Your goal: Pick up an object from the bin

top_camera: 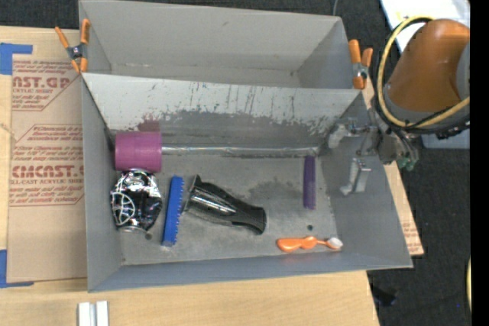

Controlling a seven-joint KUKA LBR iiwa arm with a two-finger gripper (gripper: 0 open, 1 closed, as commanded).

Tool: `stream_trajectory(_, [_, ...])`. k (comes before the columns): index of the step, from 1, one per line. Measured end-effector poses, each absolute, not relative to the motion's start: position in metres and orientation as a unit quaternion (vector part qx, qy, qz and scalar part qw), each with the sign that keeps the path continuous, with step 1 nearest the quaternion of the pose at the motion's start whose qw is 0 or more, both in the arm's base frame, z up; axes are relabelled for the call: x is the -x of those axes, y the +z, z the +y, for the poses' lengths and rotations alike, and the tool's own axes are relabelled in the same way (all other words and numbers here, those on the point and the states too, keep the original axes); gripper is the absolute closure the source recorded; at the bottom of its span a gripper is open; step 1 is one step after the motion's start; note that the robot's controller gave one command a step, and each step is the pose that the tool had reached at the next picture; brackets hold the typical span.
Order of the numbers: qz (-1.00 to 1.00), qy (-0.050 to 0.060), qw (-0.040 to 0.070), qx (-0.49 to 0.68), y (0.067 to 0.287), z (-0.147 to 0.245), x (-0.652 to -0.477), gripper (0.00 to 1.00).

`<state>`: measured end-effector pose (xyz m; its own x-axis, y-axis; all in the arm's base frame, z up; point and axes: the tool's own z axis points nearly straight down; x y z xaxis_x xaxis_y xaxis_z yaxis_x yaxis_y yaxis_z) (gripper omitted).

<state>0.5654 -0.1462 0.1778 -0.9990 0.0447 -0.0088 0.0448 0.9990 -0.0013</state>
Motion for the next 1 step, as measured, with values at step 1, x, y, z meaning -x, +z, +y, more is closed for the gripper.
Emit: stream_trajectory(1, [1.000, -0.002, 0.008, -0.005, 0.1188, -0.1416, -0.5884, 0.00])
